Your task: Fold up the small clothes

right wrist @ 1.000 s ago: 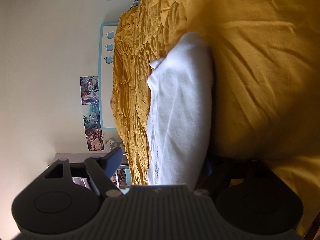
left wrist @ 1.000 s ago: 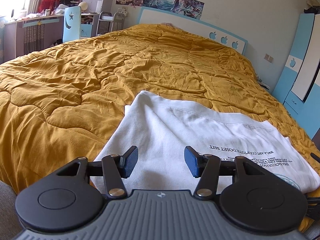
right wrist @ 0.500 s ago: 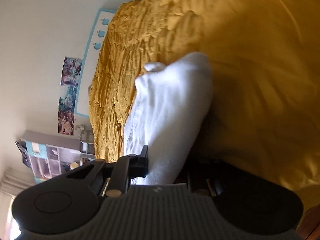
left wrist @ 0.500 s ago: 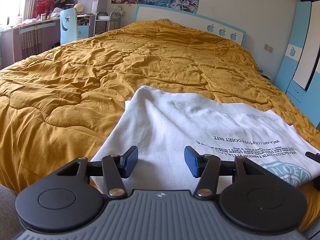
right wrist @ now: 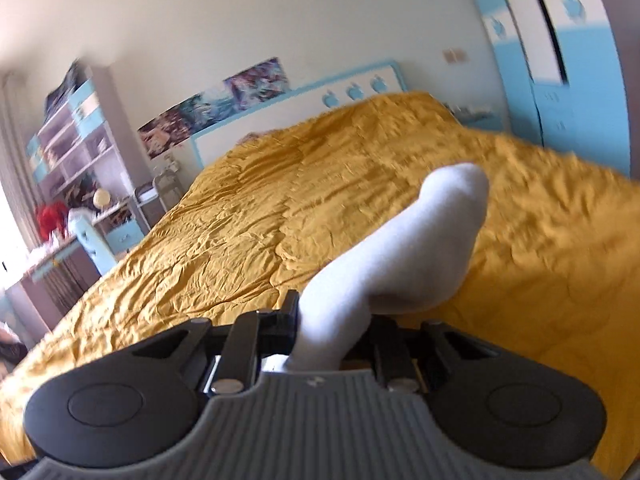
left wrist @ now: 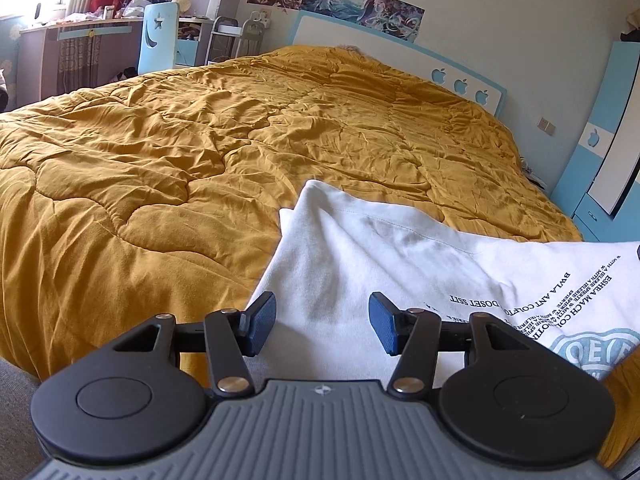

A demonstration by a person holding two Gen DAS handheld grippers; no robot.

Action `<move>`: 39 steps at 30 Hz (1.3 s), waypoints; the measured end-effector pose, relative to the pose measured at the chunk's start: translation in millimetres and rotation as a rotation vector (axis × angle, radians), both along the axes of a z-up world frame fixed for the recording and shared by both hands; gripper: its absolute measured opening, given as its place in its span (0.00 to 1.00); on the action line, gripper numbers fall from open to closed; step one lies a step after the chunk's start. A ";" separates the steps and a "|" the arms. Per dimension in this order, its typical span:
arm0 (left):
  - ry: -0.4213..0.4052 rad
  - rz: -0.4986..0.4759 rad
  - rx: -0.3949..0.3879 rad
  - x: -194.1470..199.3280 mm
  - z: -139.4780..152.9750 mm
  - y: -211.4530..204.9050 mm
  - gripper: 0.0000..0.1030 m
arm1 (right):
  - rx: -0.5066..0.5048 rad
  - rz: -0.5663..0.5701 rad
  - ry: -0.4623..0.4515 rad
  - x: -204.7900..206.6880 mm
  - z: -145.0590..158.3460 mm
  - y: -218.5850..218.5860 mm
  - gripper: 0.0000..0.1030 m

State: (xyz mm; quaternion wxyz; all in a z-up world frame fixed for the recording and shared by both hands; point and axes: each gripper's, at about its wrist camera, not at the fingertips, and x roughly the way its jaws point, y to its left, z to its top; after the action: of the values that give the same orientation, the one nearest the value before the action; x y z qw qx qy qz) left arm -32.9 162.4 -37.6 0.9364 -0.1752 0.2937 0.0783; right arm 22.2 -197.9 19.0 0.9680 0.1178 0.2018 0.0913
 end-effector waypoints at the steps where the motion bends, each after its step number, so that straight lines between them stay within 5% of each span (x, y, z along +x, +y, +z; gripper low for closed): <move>1: -0.003 0.009 -0.006 -1.1 0.3 2.6 0.61 | -0.072 0.028 -0.041 -4.4 5.6 14.7 0.12; 7: -0.043 0.091 0.000 -12.7 8.9 18.5 0.61 | -0.426 0.182 -0.255 -25.8 18.8 119.0 0.12; 10: -0.070 0.155 0.022 -22.6 13.3 30.7 0.61 | -0.500 0.292 -0.284 -33.8 5.9 169.7 0.12; 13: -0.091 0.244 0.004 -32.9 16.2 49.2 0.61 | -0.467 0.429 -0.202 -32.7 -22.2 208.3 0.13; 17: -0.085 0.301 -0.052 -41.0 14.0 74.8 0.61 | -0.476 0.586 0.030 -33.6 -73.6 246.0 0.20; 20: -0.073 0.332 -0.087 -42.2 10.3 84.6 0.61 | -0.455 0.589 0.022 -44.1 -83.5 238.8 0.29; 22: -0.063 0.323 -0.114 -39.8 8.6 86.7 0.61 | -0.391 0.664 0.033 -48.3 -77.5 228.2 0.54; 25: -0.060 0.294 -0.126 -37.4 6.9 83.7 0.61 | -0.180 0.817 0.104 -44.2 -67.1 211.1 0.68; 27: -0.084 0.269 -0.112 -38.8 9.2 77.7 0.61 | -0.081 0.863 0.141 -44.1 -63.2 196.5 0.67; 30: -0.087 0.178 -0.054 -34.4 17.2 62.2 0.61 | -0.003 0.852 0.115 -47.8 -55.2 171.4 0.52; 31: -0.084 0.139 -0.029 -31.8 20.4 55.2 0.61 | -0.007 0.821 0.055 -51.7 -50.4 160.3 0.44; 35: -0.111 -0.034 0.042 -18.5 33.0 18.1 0.60 | -0.104 0.707 -0.081 -60.8 -41.3 127.3 0.37; 39: -0.050 -0.145 0.086 4.9 32.6 -14.7 0.33 | -0.121 0.573 -0.055 -49.6 -51.0 112.9 0.32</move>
State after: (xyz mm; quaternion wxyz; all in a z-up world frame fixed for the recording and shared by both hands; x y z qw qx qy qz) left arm -28.0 147.8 -5.0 0.9534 -0.1149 0.2785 0.0185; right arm -27.4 -85.0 -32.0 0.9132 -0.0045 0.2057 0.3517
